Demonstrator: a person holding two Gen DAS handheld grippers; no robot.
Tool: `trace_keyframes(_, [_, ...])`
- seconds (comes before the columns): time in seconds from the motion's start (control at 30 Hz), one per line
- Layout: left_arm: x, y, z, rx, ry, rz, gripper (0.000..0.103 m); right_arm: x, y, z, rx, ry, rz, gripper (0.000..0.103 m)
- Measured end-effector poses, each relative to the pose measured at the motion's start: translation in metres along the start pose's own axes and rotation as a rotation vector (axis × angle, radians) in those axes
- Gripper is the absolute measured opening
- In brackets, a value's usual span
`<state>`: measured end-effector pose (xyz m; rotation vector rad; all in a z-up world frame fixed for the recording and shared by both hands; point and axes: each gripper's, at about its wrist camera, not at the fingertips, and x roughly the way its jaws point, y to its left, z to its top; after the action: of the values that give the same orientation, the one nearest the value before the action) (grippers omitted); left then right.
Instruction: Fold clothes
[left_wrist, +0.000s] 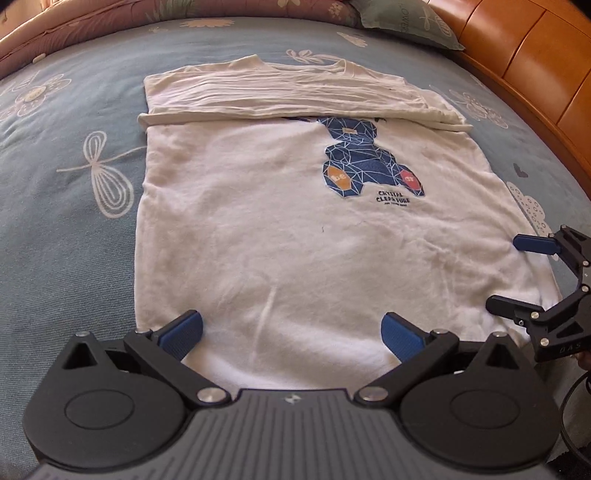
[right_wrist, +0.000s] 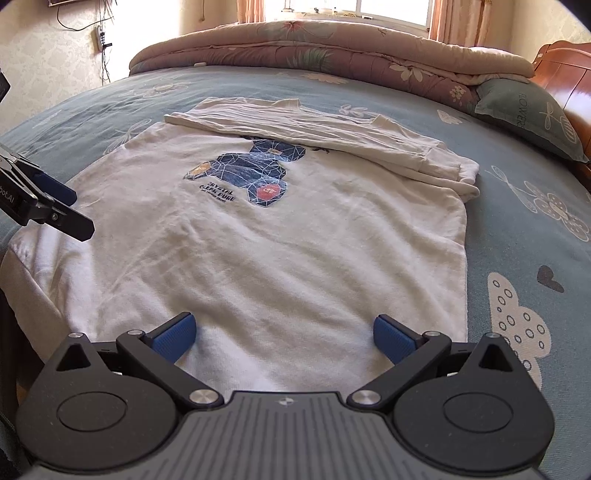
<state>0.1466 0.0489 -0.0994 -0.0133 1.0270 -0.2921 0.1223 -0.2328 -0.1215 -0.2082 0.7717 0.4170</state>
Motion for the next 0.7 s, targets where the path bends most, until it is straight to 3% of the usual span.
trace_keyframes(0.13, [-0.008,0.013,0.012,-0.052,-0.006,-0.028,0.102,0.000,0.000,0.000,-0.001,-0.003,0.000,0.103])
trace_keyframes(0.3, [-0.008,0.027,0.060,-0.049,-0.074,-0.069,0.102,0.000,0.000,0.000,0.000,-0.005,0.000,0.103])
trace_keyframes(0.5, [0.032,0.051,0.119,-0.108,-0.117,-0.109,0.102,0.000,0.001,0.001,0.000,0.001,0.000,0.103])
trace_keyframes(0.6, [0.058,0.071,0.128,-0.184,-0.096,-0.085,0.102,0.001,0.000,0.001,0.000,0.002,0.000,0.103])
trace_keyframes(0.7, [0.062,0.084,0.126,-0.192,-0.122,-0.087,0.102,0.001,0.000,0.000,-0.001,0.001,0.002,0.103])
